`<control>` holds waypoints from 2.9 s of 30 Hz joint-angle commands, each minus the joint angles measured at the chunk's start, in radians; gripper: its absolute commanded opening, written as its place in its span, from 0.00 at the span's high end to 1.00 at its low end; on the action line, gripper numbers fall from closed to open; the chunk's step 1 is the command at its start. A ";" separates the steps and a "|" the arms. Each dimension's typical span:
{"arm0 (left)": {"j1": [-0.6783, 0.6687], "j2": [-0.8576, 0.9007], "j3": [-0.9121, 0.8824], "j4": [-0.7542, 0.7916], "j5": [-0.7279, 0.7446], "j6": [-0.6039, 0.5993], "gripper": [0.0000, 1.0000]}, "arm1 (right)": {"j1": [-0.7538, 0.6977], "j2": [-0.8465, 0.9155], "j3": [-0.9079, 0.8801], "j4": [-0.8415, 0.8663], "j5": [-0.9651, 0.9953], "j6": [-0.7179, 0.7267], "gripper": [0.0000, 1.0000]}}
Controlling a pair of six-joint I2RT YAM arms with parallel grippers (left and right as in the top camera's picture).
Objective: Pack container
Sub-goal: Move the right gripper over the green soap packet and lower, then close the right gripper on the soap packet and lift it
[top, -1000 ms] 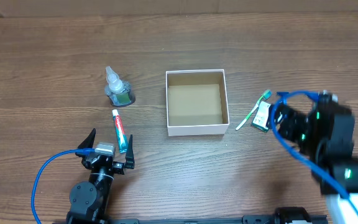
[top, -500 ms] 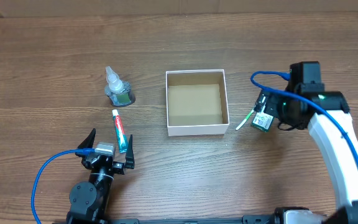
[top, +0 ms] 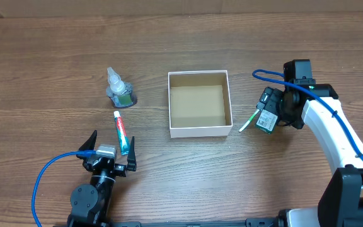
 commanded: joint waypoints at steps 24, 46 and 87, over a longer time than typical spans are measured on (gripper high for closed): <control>0.005 -0.010 -0.003 0.003 0.011 0.011 0.00 | -0.003 0.121 -0.144 0.227 0.045 -0.050 0.06; 0.005 -0.010 -0.003 0.003 0.011 0.011 0.00 | -0.003 0.145 -0.129 0.196 0.050 -0.072 0.45; 0.005 -0.010 -0.003 0.003 0.011 0.011 0.00 | 0.164 0.064 0.553 -0.417 0.064 -0.073 0.56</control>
